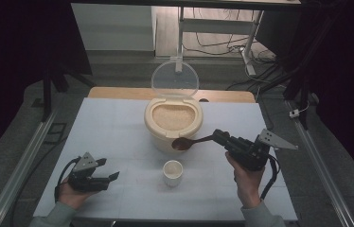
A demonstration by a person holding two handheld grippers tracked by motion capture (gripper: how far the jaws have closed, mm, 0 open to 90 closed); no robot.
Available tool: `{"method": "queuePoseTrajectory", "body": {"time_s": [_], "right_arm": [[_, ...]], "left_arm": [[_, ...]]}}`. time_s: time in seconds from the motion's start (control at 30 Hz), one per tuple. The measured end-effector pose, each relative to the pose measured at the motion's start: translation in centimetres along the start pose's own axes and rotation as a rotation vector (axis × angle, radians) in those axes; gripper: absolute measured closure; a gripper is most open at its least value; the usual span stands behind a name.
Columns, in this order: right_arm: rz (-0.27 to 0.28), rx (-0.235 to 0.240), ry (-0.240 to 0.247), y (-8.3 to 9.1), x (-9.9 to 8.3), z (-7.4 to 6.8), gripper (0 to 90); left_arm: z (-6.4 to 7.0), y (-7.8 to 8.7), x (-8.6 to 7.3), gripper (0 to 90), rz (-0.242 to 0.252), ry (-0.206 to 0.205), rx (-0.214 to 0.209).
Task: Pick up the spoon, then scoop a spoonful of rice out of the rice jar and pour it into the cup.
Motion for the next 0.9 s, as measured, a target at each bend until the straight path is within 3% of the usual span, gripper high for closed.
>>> {"method": "queuePoseTrajectory", "body": {"time_s": [0.23, 0.4, 0.63, 0.9], "right_arm": [[0.022, -0.007, 0.013, 0.0, 1.0, 0.3, 82.9], [0.057, -0.037, 0.016, -0.6, 2.3, 1.4, 82.9], [0.046, -0.127, 0.032, -2.7, 4.1, 3.7, 82.9], [-0.018, -0.235, 0.085, -5.2, 4.7, 5.6, 82.9]], "left_arm": [[0.0, -0.4, 0.0, 25.2, -0.02, 0.003, -0.016], [0.2, -0.7, -0.1, 24.5, -0.042, -0.006, -0.027], [0.3, -0.8, -0.2, 24.4, -0.047, -0.008, -0.038], [0.2, -1.0, -0.3, 23.6, -0.058, -0.004, -0.043]]}}
Point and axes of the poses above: each handheld gripper's, and its own axes: y roughly backward along the jaws, x roughly out of its top, z roughly to its right, the point moved 5 cm from there along -y, roughly forward along the jaws, and after that the axes turned 2 degrees about z, right-handed, at the moved point
